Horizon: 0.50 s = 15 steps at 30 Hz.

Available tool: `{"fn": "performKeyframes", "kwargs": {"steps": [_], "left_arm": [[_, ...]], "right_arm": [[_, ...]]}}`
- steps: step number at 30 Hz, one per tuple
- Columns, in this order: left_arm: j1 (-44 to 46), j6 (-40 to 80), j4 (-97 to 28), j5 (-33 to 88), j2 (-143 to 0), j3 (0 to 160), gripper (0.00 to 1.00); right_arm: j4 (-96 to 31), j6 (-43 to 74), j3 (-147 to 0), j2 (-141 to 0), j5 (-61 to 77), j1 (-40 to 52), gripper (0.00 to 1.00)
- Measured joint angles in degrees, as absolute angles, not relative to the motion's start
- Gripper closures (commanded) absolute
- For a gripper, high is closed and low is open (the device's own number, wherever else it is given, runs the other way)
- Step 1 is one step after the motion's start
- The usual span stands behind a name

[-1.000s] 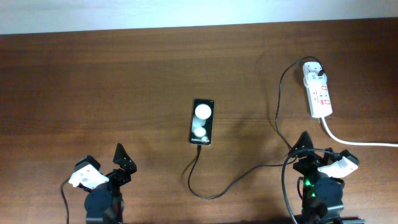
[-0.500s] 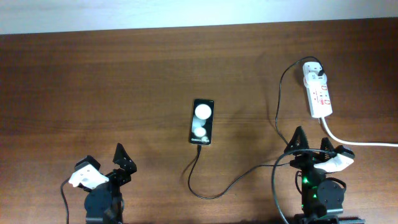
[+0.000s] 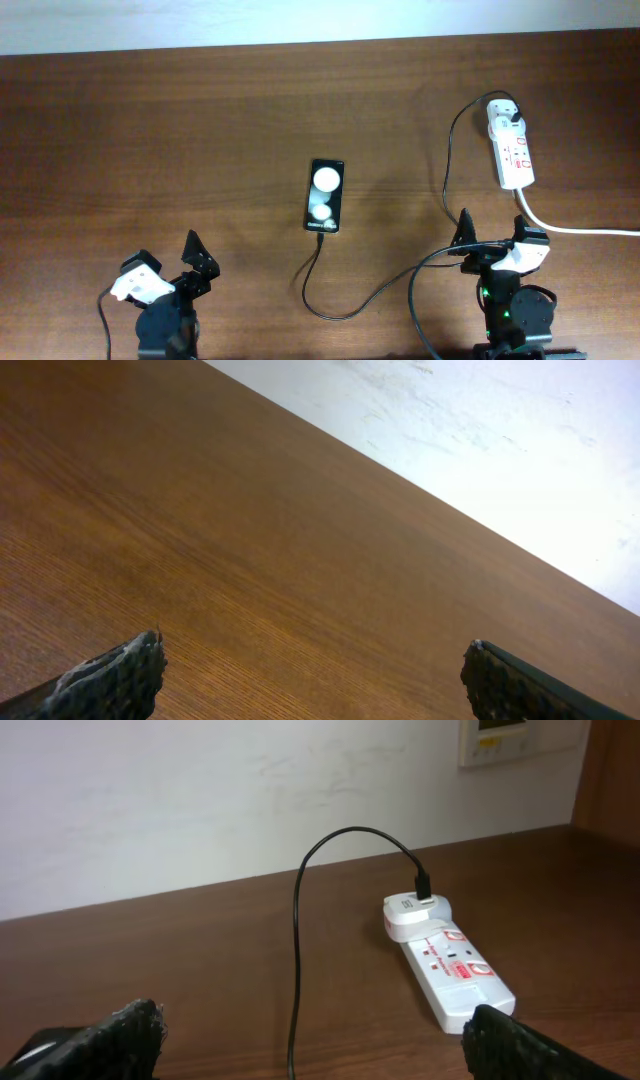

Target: Plug charger to phone and switch on socket

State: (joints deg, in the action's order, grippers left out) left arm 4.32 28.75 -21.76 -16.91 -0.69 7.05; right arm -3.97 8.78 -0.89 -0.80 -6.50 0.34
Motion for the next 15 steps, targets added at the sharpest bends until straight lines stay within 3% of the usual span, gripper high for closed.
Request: {"fn": "performKeyframes", "kwargs": {"steps": [15], "left_arm": [[4.32,28.75,-21.76,-16.88,-0.69,7.05,0.01]], "right_arm": [[-3.97,7.53,-0.89,-0.80,-6.50,0.34,0.01]]}}
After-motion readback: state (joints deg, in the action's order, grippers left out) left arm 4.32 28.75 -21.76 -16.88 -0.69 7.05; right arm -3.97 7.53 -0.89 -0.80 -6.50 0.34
